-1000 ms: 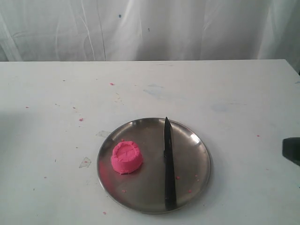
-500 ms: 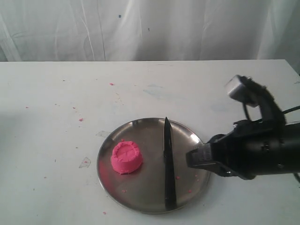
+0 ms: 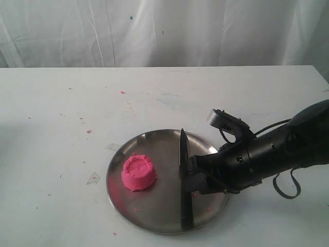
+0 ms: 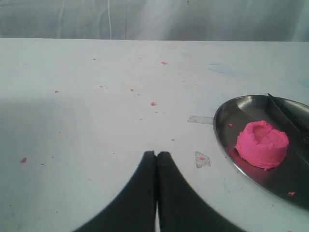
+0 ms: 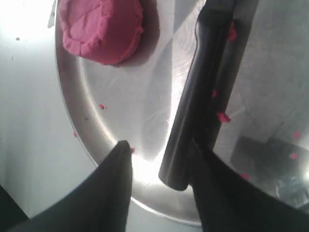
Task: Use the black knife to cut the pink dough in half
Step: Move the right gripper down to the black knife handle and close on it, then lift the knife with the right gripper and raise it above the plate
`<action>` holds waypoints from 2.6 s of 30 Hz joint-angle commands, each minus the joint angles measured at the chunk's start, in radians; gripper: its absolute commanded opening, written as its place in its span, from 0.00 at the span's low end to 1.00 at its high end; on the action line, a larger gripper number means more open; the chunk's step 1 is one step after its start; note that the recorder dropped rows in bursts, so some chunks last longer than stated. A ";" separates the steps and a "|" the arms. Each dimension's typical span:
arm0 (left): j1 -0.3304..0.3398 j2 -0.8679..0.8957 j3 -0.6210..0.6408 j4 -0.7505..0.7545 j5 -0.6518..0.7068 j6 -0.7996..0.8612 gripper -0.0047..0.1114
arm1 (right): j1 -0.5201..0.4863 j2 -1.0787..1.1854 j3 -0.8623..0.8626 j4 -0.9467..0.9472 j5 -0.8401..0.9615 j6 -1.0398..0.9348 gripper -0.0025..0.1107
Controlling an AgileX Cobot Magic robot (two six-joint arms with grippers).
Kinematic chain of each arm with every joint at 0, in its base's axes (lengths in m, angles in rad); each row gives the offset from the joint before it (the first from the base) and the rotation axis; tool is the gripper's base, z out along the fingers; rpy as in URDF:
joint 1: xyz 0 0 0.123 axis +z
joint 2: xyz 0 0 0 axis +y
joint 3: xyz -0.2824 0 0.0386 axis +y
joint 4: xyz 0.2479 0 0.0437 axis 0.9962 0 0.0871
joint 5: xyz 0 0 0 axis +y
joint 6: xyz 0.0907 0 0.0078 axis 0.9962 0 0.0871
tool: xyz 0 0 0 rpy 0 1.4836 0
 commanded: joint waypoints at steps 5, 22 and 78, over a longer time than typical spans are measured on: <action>-0.004 -0.005 0.005 -0.004 0.001 0.000 0.04 | -0.006 0.112 -0.091 -0.039 -0.038 -0.012 0.46; -0.004 -0.005 0.005 -0.004 0.001 0.000 0.04 | 0.035 0.250 -0.167 -0.071 -0.064 -0.006 0.49; -0.004 -0.005 0.005 -0.004 0.001 0.000 0.04 | 0.042 0.052 -0.248 -0.850 0.121 0.505 0.13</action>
